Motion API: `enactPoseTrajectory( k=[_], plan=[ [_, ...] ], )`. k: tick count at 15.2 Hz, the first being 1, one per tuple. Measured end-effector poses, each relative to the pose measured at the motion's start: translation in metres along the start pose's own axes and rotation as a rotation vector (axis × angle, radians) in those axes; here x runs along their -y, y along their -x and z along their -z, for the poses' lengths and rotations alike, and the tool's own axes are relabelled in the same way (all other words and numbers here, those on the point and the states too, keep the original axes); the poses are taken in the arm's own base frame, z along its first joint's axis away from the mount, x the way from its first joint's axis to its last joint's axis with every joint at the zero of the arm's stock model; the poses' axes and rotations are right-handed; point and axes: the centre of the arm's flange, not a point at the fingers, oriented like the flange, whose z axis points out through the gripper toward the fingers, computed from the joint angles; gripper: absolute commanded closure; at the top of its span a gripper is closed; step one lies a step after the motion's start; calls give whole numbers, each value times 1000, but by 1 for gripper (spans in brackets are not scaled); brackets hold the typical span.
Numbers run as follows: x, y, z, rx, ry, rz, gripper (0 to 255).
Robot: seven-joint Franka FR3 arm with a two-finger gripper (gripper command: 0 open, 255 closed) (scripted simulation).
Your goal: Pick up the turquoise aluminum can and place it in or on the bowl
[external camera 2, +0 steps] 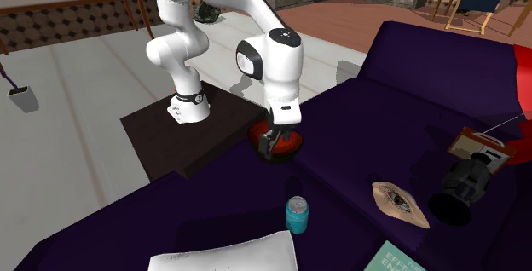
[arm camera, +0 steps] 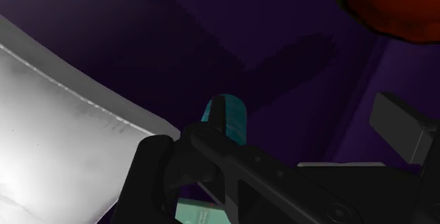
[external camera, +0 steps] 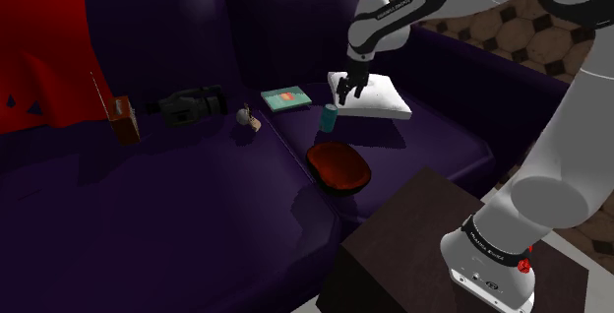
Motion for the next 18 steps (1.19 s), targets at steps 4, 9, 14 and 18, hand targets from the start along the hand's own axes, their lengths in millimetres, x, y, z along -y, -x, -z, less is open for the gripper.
enactPoseTrajectory(
  k=[4, 9, 14, 18],
  plan=[
    [-15, -39, -32, -10, 1, 2, 0],
    [-41, -90, -68, -21, 2, 5, 0],
    [-51, -120, -94, -29, 3, 6, 0],
    [-52, -121, -116, -29, 3, 6, 0]
  ],
)
